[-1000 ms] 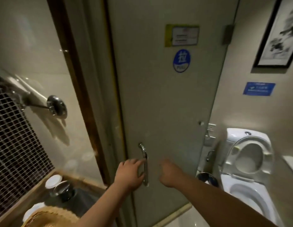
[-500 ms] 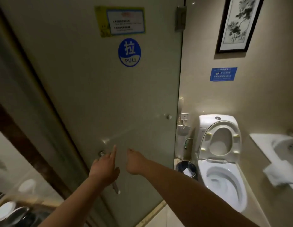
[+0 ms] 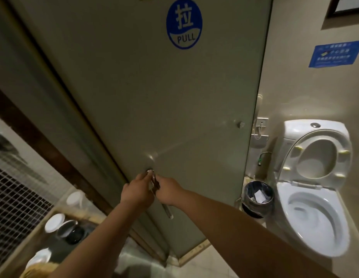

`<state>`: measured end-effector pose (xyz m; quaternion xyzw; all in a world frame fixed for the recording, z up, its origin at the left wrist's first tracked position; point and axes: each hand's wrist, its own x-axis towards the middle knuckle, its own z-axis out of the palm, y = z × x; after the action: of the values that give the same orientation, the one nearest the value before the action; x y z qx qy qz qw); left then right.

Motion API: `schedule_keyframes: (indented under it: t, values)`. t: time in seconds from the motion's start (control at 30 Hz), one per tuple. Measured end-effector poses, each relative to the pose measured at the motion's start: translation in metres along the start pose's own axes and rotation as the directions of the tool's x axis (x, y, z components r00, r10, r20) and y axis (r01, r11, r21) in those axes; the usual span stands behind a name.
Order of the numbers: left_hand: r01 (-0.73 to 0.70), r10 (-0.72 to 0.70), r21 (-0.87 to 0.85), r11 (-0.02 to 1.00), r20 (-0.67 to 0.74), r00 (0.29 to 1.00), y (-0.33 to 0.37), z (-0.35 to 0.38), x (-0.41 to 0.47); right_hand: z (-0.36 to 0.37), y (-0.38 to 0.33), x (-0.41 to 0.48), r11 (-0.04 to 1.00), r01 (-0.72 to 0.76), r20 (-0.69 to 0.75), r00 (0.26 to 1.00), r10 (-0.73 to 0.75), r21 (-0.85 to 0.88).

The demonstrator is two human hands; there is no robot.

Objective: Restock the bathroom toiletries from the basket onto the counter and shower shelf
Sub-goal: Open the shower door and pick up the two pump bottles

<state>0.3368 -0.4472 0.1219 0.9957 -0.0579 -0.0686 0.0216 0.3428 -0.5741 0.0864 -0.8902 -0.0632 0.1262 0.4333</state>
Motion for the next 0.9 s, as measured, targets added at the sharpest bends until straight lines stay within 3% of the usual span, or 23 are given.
schedule_keyframes:
  t: [0.13, 0.27, 0.4, 0.7, 0.9]
  values:
    - [0.032, -0.033, 0.017, 0.999, 0.039, 0.999, 0.007, -0.002, 0.012, 0.014, 0.003, 0.010, 0.989, -0.006, -0.130, 0.991, 0.026, 0.150]
    - [0.013, -0.025, 0.160, 0.987, 0.074, 0.997, 0.001, -0.005, 0.011, 0.015, 0.012, 0.013, 0.994, 0.042, -0.149, 0.988, -0.027, 0.098]
    - [0.063, -0.068, 0.236, 0.970, 0.011, 0.998, 0.004, -0.002, 0.004, 0.013, 0.017, 0.013, 0.993, 0.113, -0.116, 0.987, -0.108, 0.043]
    - [0.183, -0.191, 0.166, 0.969, 0.029, 0.981, 0.016, 0.004, -0.016, 0.015, 0.023, 0.003, 0.995, 0.086, -0.130, 0.987, -0.092, -0.050]
    - [0.120, -0.120, 0.115, 0.986, -0.001, 0.993, 0.021, 0.020, -0.055, 0.015, 0.034, -0.036, 0.990, 0.118, -0.189, 0.973, -0.130, -0.072]
